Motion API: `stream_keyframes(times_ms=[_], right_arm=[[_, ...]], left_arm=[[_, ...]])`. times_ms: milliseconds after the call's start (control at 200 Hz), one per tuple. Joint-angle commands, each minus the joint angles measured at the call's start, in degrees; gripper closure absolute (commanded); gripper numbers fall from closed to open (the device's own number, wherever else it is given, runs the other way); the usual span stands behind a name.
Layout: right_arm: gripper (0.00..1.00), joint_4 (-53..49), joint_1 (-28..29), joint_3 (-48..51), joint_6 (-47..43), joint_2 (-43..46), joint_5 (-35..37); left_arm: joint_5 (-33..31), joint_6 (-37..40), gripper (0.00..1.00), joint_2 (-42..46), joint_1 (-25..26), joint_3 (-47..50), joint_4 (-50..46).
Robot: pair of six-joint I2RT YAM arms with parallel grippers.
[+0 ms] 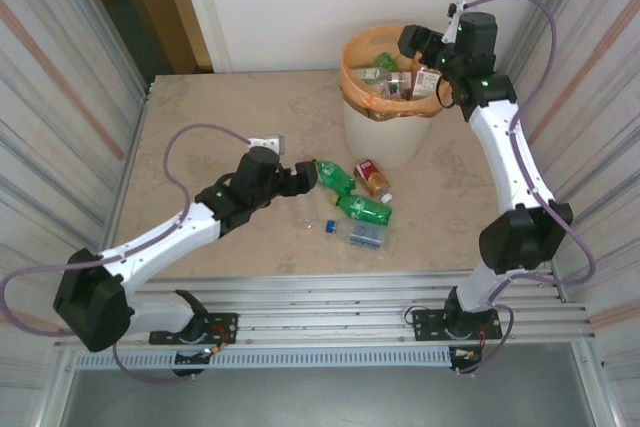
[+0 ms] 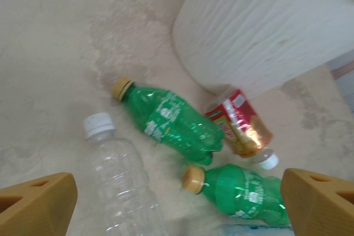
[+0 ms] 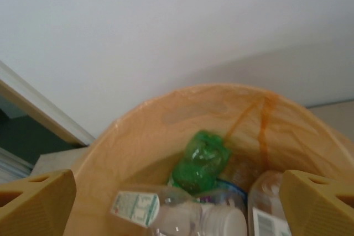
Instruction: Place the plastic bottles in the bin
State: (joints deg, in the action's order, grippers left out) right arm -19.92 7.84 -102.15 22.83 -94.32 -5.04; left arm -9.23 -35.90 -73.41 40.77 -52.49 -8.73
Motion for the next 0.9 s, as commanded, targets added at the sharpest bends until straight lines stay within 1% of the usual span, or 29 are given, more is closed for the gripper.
stream_keyframes(times_ms=[0, 25, 60, 230, 306, 461, 666, 897], right_arm=[[0.02, -3.02, -0.52, 4.00, -2.00, 5.11, 1.18], [0.00, -3.57, -0.67, 4.83, -2.08, 6.09, 1.29], [0.02, -4.38, -0.78, 6.17, -2.09, 7.36, 1.43], [0.02, -8.18, -1.27, 12.66, -2.17, 13.01, 1.52], [0.02, -9.98, -1.32, 15.14, -2.18, 15.21, 2.42], [0.02, -12.91, -1.51, 20.18, -2.68, 19.47, 4.25], [0.02, -15.64, -1.53, 23.71, -3.93, 23.32, 6.16], [0.02, -16.37, -1.51, 25.77, -3.94, 24.93, 6.73]], left_arm=[[-3.68, -2.72, 0.07, -3.73, 0.72, -4.22, -9.99], [-3.84, -3.01, 0.08, -4.63, 0.96, -4.79, -10.62], [-3.91, -3.34, 0.09, -5.92, 1.37, -5.51, -11.47], [-2.94, -5.54, 0.11, -11.60, 2.62, -8.03, -13.98], [-2.61, -7.38, 0.13, -13.50, 2.80, -8.59, -15.62], [-2.73, -10.28, 0.13, -16.18, 3.51, -9.23, -19.32], [-2.31, -10.16, 0.14, -19.98, 4.31, -9.87, -19.41], [-2.96, -8.80, 0.14, -24.40, 4.15, -11.88, -19.69]])
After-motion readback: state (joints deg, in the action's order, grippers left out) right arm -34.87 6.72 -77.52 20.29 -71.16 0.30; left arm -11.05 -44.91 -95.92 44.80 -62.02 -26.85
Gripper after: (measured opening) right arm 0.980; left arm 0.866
